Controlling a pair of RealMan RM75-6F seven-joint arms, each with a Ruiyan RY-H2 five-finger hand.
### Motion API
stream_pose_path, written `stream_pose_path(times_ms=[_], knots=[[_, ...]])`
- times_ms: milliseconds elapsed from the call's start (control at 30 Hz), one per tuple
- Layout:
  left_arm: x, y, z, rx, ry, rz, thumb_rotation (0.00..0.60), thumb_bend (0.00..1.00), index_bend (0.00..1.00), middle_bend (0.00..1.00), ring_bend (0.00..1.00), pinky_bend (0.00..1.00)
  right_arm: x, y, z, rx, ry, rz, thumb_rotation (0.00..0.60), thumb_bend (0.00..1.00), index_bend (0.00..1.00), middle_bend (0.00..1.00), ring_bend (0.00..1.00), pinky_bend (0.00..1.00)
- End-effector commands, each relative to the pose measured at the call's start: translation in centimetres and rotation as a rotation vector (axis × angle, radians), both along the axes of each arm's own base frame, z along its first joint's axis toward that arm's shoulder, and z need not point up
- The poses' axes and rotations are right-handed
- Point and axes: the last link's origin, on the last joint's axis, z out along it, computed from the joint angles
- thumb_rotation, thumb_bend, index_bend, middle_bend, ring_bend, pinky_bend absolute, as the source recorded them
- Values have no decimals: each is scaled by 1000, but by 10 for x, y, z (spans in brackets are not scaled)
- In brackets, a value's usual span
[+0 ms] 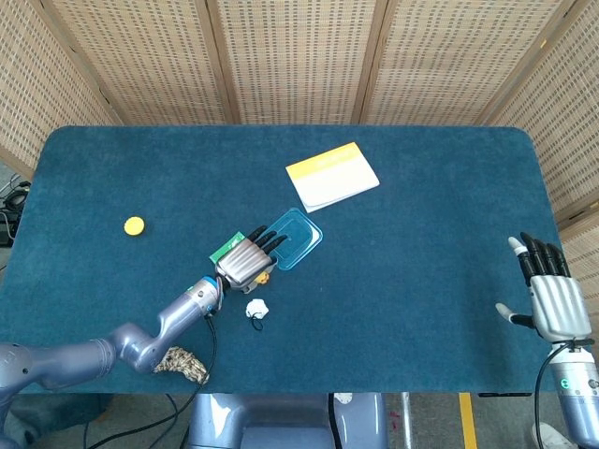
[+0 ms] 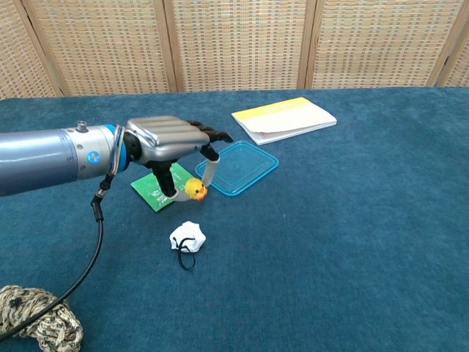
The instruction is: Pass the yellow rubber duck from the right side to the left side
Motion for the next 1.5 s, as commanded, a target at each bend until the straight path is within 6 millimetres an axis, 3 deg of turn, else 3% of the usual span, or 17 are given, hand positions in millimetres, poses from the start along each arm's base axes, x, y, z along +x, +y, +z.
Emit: stream_pose_path(times_ms=[33,133,300,600,1200,1500], knots=[[-7,23,46,111,-38,44,600,330,557,0,0,0,0,1,0,3,-1,1,600,0,57,0,0,0],[-23,35,70,160,-21,95,600,330,552,0,0,0,2,1,-1,6,-9,5,600,0,62,0,0,0],[-75,59,105,238,26,279,600,336,549,0,0,0,5,2,-5,18,-9,13,600,0,73,0,0,0],[-135,73,127,298,50,448,600,349,553,0,0,0,9,2,-12,30,4,17,600,0,73,0,0,0],[-197,83,134,316,102,614,600,349,553,0,0,0,5,2,-13,25,15,-3,600,0,74,0,0,0],[-206,88,128,327,91,654,600,349,548,0,0,0,5,2,-14,26,16,-2,600,0,74,0,0,0]])
